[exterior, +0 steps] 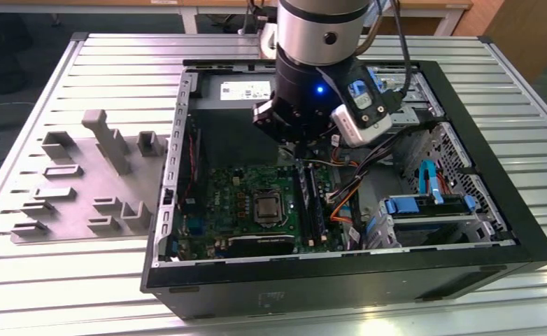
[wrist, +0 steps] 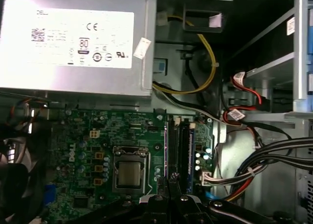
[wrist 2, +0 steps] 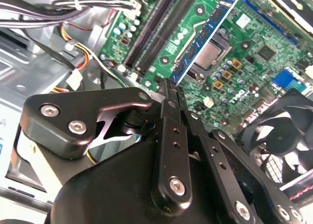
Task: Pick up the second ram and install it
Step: 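Insert the second ram into the second slot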
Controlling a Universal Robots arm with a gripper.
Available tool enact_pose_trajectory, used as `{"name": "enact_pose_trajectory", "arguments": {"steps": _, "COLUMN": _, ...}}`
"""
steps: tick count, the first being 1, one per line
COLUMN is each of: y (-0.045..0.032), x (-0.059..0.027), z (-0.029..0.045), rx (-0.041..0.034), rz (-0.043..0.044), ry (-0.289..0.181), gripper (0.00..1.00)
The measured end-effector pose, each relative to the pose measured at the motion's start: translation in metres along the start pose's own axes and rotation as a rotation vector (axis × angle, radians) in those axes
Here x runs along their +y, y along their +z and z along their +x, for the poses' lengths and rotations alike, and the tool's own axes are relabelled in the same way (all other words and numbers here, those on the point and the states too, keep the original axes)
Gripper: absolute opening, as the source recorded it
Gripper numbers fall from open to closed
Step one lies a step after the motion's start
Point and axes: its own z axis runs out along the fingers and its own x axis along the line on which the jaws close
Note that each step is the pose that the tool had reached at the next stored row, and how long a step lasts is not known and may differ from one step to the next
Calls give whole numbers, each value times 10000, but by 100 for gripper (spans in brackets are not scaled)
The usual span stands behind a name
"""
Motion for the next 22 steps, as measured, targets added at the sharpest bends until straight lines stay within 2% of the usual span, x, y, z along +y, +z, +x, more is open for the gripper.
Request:
{"name": "enact_pose_trajectory", "arguments": {"steps": 4, "y": 3, "x": -3, "z": -74, "rx": 0, "rz": 1, "ry": -1, "gripper": 12}}
{"name": "enact_pose_trajectory", "arguments": {"steps": 11, "y": 18, "x": -31, "z": -74, "rx": 1, "rz": 1, "ry": -1, "gripper": 12}}
{"name": "enact_pose_trajectory", "arguments": {"steps": 15, "y": 62, "x": -87, "z": -71, "rx": 0, "rz": 0, "ry": 0, "gripper": 12}}
{"name": "enact_pose_trajectory", "arguments": {"steps": 22, "y": 180, "x": -101, "z": -68, "rx": 0, "rz": -1, "ry": 0, "gripper": 12}}
